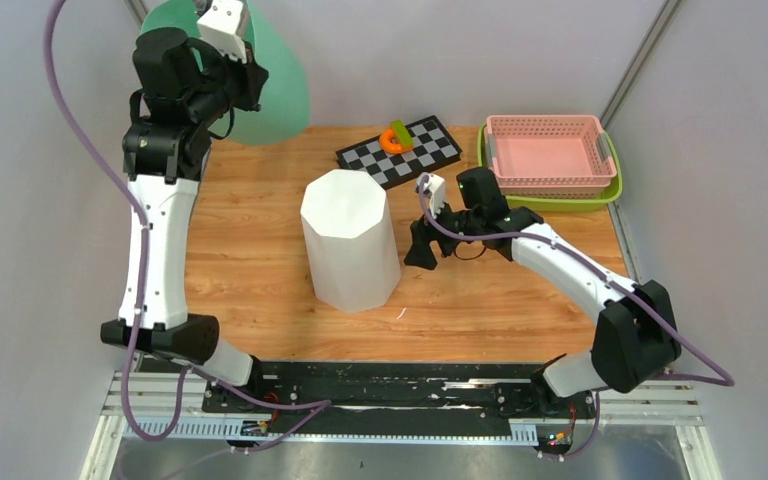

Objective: Turn the large container upside down

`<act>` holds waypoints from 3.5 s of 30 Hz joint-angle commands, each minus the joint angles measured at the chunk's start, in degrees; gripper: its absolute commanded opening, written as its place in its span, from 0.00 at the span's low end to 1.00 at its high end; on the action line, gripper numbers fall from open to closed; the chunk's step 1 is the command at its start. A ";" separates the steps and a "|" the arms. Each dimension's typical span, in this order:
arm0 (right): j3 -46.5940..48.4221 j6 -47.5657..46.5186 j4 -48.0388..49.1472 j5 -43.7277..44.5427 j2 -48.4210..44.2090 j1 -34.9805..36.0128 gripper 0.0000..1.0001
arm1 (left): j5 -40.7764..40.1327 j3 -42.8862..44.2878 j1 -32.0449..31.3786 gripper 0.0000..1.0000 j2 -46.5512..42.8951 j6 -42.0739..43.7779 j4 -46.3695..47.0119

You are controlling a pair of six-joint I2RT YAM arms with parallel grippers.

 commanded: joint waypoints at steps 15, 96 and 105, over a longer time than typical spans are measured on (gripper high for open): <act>20.11 4.23 -0.64 -8.90 23.00 3.01 0.81 | 23.09 -0.21 -1.23 0.00 -13.73 -15.84 17.70; 4.32 8.50 -2.07 28.30 -23.50 -36.91 0.89 | 5.00 -26.88 -51.76 0.16 1.75 13.36 3.30; 4.12 8.47 -2.07 28.13 -23.39 -36.92 0.89 | 5.40 -25.06 -51.94 0.39 1.30 14.19 1.62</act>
